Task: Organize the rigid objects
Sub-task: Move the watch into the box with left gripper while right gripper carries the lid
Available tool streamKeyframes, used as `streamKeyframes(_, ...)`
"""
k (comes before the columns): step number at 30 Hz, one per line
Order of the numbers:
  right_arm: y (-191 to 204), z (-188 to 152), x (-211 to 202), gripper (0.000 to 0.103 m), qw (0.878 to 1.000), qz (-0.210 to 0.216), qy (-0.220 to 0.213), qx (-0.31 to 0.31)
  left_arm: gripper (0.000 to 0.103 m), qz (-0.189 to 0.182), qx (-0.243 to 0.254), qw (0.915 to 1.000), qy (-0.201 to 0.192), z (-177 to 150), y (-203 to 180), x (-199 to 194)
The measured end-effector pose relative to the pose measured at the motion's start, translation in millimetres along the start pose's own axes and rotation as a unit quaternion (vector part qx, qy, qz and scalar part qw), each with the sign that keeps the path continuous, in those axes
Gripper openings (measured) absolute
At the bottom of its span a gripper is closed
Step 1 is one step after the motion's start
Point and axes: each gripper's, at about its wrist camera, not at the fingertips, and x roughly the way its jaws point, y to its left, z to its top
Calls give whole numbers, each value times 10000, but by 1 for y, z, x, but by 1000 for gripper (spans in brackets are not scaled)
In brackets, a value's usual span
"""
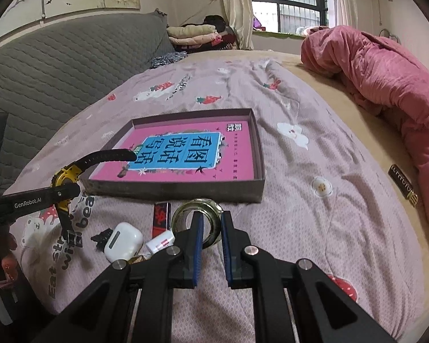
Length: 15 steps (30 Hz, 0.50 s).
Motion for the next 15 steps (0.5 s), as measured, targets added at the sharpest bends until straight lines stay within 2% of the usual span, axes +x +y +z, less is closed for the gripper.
streamKeyframes(15, 0, 33, 11, 13, 10000, 9, -72, 15, 20, 58, -74, 9998, -154, 27, 4, 7)
